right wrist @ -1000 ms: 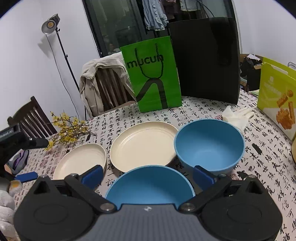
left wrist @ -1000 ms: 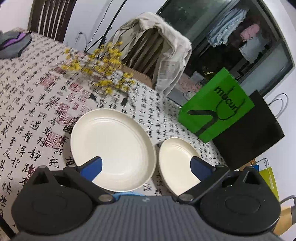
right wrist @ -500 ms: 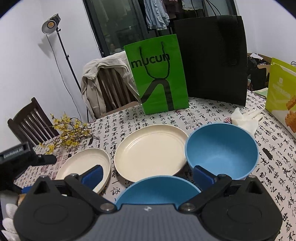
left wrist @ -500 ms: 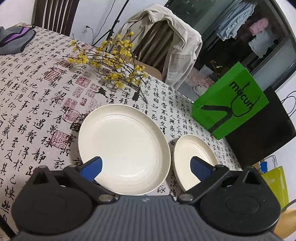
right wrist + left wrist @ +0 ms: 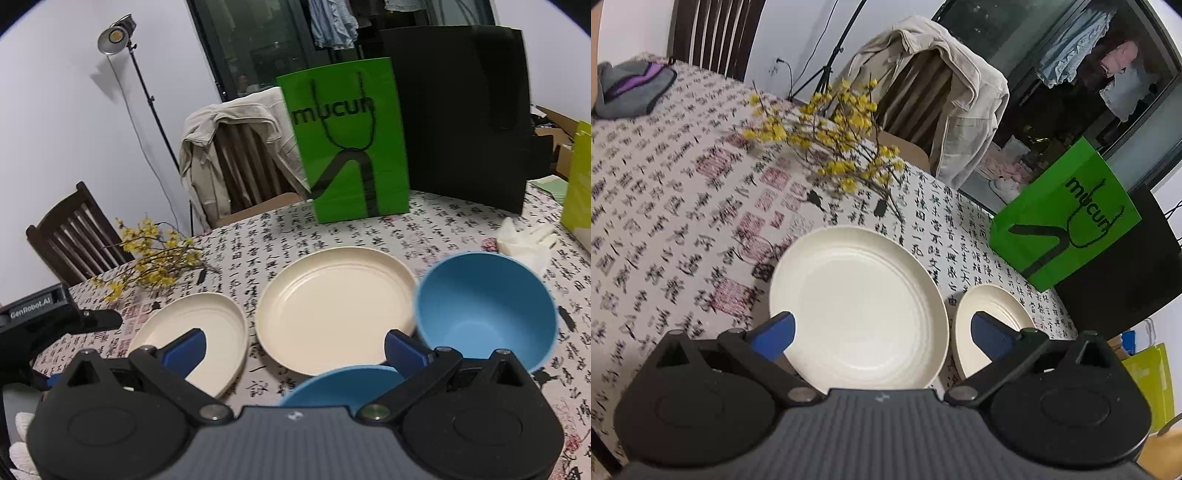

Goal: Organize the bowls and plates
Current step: 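Move both grippers toward the larger cream plate beside the yellow flowers, then close both grippers on the rim of the larger cream plate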

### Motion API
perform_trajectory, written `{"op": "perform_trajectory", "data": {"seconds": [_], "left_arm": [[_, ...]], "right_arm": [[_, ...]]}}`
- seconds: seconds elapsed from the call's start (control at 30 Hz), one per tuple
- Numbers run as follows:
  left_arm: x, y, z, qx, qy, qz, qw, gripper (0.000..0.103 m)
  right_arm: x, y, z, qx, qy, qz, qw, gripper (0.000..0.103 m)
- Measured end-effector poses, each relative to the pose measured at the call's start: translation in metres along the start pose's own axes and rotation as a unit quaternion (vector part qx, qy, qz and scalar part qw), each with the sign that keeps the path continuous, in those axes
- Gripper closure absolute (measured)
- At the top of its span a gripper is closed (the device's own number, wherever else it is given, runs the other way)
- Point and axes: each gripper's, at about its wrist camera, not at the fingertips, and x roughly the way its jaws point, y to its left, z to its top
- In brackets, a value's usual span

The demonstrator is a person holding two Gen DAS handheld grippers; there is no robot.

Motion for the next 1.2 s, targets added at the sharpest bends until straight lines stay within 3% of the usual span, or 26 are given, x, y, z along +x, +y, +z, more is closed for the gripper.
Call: {"op": "perform_trajectory", "data": {"seconds": [0.1,0.37,0.67,1.2], "left_arm": [[-0.005,0.007,0.005,0.016,-0.013,0.009,0.9997,0.000],[0.012,0.045,0.017,-0.015,-0.016,0.040,0.9989,0.000],[0.031,0.053,0.020,-0.019,0.018,0.033,0.9991,0.000],[0.042,0.075,0.033,-0.050,0.034,0.037,0.9975,0.000]], "right_arm": [[0.006,0.010,-0.001,-0.003,0.007,0.005,1.000,0.000],[0.024,0.034,-0.001,-0.008,0.025,0.010,1.000,0.000],[0.052,0.053,-0.001,-0.004,0.048,0.007,0.999,0.000],[0.085,0.071,0.000,-0.012,0.084,0.000,0.996,0.001]]}}
